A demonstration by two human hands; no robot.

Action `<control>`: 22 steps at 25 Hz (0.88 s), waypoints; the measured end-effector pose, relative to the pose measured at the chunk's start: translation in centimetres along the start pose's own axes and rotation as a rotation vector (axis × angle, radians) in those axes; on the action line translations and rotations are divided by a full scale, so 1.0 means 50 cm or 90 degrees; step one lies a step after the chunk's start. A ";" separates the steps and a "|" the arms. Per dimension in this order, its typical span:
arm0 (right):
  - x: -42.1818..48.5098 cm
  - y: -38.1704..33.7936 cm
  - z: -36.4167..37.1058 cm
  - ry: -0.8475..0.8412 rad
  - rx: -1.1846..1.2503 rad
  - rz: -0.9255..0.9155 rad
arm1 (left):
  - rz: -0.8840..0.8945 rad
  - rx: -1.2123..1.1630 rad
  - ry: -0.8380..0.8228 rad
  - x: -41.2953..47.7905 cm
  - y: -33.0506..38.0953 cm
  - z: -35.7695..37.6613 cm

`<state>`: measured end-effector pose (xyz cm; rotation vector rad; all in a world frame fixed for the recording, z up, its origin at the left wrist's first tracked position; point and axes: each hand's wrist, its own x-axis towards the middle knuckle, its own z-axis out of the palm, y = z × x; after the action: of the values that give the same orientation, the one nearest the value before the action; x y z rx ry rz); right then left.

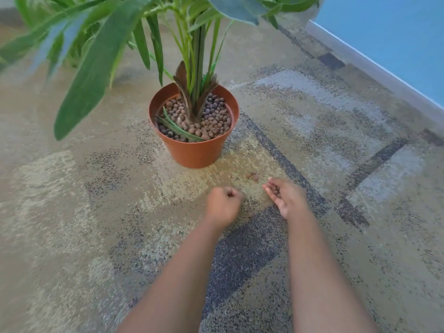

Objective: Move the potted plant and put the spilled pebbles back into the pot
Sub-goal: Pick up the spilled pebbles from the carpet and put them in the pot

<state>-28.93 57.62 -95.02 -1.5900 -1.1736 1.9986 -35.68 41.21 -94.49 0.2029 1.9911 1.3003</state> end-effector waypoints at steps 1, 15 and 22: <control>0.000 -0.003 0.009 0.001 -0.065 -0.019 | 0.014 0.041 0.007 -0.009 -0.013 0.005; -0.015 -0.002 0.057 0.003 -0.353 -0.096 | 0.080 0.107 -0.001 -0.020 -0.045 0.016; -0.036 -0.023 0.039 -0.101 0.018 0.081 | -0.071 -0.491 -0.012 -0.015 0.003 -0.069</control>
<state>-30.43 56.33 -92.90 -1.5513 -1.1186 2.2483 -37.43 38.41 -93.29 -0.2594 1.3318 1.8651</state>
